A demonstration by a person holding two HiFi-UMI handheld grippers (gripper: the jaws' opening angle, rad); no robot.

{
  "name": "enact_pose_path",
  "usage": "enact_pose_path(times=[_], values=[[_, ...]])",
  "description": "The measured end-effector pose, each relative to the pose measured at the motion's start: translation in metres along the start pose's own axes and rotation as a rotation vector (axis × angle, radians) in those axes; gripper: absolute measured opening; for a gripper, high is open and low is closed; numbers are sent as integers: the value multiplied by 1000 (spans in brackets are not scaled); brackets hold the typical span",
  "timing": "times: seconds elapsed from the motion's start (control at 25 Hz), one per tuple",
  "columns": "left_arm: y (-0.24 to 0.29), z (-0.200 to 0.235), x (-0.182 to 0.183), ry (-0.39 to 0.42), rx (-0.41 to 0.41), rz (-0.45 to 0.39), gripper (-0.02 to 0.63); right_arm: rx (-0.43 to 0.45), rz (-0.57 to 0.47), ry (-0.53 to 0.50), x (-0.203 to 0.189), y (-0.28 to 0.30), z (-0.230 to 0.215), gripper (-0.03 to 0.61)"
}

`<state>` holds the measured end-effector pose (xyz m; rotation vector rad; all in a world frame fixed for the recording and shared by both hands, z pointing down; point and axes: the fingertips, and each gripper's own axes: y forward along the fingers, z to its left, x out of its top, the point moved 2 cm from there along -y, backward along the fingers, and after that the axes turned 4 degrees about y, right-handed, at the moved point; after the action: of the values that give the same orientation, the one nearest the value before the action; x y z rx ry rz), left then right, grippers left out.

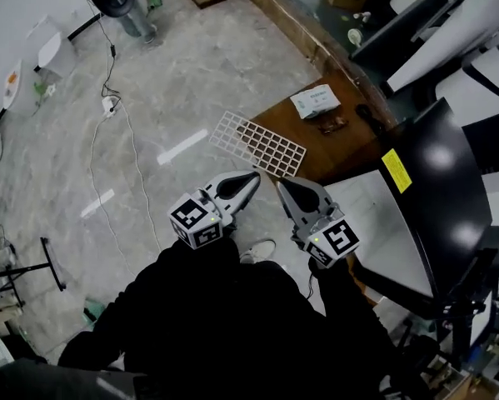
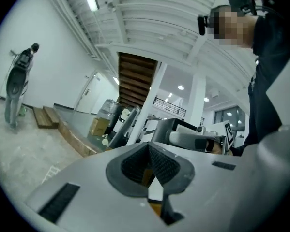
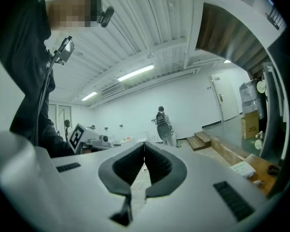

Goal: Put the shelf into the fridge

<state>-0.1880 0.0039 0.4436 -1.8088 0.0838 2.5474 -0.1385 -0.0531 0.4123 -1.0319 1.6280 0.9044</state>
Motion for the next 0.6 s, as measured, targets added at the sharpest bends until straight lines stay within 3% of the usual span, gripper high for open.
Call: enact_pose_path(times=[0.2, 0.48, 0.6], values=[[-15, 93, -48, -406, 75, -131, 5, 0, 21, 0, -9, 40, -11, 6], [-34, 203, -125, -729, 138, -235, 6, -59, 55, 42, -18, 91, -30, 6], [-40, 242, -160, -875, 128, -266, 6, -87, 65, 55, -20, 118, -39, 6]])
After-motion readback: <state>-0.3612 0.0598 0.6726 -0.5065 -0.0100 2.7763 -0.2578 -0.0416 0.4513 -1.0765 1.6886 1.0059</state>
